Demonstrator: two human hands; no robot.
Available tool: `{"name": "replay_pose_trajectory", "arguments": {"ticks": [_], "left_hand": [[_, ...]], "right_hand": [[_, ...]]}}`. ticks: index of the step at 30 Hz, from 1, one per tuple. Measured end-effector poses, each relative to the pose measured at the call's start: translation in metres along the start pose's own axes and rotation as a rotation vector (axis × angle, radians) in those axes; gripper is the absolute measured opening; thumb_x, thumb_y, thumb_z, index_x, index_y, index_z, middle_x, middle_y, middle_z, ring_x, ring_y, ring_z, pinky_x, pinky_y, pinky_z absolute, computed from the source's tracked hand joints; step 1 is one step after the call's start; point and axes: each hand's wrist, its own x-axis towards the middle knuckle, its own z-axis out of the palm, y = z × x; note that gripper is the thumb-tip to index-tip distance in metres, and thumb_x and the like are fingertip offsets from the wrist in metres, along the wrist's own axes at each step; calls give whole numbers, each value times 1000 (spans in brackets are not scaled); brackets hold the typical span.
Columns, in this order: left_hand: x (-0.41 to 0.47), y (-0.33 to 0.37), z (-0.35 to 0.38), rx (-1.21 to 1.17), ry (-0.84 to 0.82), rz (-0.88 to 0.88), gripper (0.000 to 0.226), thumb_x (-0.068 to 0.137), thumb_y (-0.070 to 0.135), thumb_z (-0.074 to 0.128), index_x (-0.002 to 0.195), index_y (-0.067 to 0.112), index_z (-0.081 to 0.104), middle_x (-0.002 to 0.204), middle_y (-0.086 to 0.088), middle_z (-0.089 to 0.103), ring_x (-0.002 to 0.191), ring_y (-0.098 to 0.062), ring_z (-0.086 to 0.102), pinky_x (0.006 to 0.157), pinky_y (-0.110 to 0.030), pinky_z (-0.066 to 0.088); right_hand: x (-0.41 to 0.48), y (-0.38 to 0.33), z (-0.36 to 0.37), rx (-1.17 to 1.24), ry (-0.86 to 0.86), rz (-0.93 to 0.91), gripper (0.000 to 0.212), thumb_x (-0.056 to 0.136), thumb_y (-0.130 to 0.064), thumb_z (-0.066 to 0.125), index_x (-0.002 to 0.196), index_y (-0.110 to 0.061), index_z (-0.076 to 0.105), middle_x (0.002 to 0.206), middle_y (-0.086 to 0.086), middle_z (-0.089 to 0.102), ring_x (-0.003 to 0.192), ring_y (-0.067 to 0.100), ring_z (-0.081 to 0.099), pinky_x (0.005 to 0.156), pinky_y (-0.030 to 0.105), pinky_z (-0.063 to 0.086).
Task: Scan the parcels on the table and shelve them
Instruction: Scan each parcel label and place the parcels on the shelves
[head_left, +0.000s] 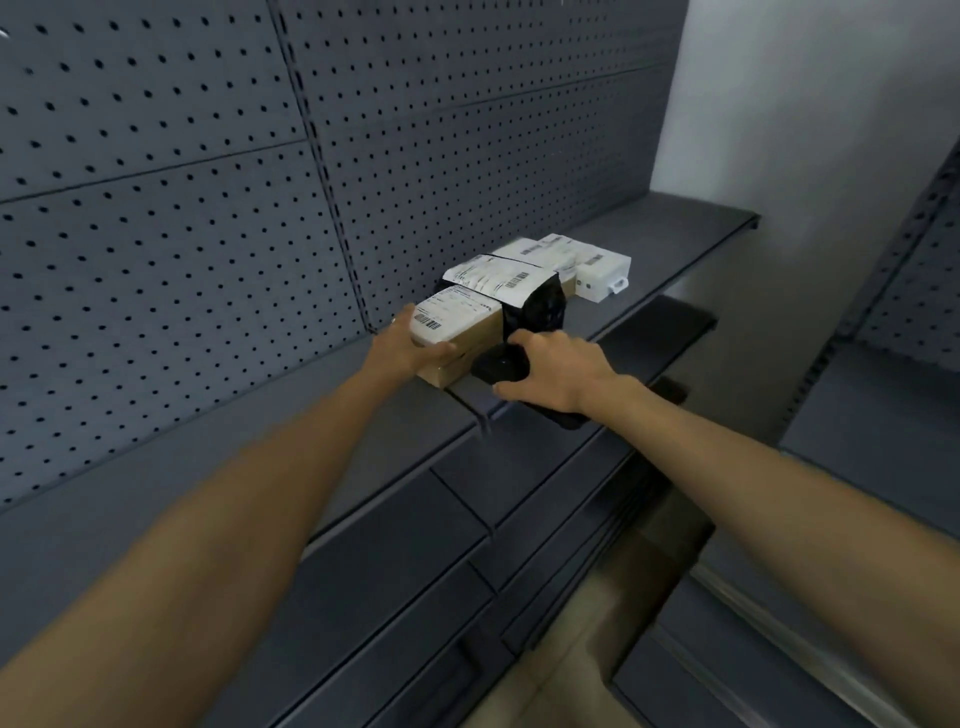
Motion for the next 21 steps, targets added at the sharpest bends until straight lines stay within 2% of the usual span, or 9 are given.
{"name": "replay_pose_trajectory", "arguments": {"ticks": [2,4,6,7,9,11,15,21], "left_hand": [[10,7,5,30,14,-33,99,75,55,77,153,22,27,146,0,46,131,-23,46,97,-29,40],[11,10,7,46,42,-59,102,71,55,79,153,22,27,146,1,47,132,-23,46,105,-34,40],[2,4,4,91,69,-71,100,71,51,81,151,21,28,140,3,49,128,-20,48,104,-39,42],[-7,-1,1,133,74,-83,101,73,52,80,152,23,25,141,2,48,129,-21,47,105,-41,42],[-31,-15,-8,285,89,-157,104,79,60,71,157,28,11,154,-6,36,139,-28,38,110,-47,37],[-63,-33,-24,483,116,-243,98,85,65,60,158,28,6,161,-7,24,143,-31,31,113,-48,31],[-133,-70,-65,687,257,-342,83,92,62,52,157,27,14,160,-5,26,145,-30,27,115,-49,25],[-262,-101,-108,763,548,-541,68,96,50,54,153,25,27,155,-3,33,141,-30,29,113,-46,26]], "right_hand": [[15,12,-3,-29,-22,-57,73,85,-62,62,142,-20,45,122,9,62,110,34,61,78,39,46],[29,17,-8,-31,-26,-119,70,84,-61,63,139,-19,48,123,9,62,110,34,61,77,39,45],[43,15,-11,-27,-22,-188,68,83,-60,64,135,-18,50,123,10,63,109,34,61,76,38,45],[49,11,-12,-27,-25,-226,68,83,-60,64,134,-18,51,123,10,63,108,33,61,75,38,45],[58,-4,-11,-24,-33,-316,67,82,-61,64,131,-18,54,121,10,64,107,32,61,72,35,44],[62,-26,-10,-33,-34,-421,64,82,-61,64,129,-18,55,118,9,65,105,31,62,70,34,44],[58,-84,-4,-31,-20,-613,61,81,-58,64,128,-20,55,113,6,65,98,29,63,68,33,40],[18,-178,17,11,-41,-899,59,83,-57,63,128,-20,54,111,2,67,98,25,64,68,34,40]]}}
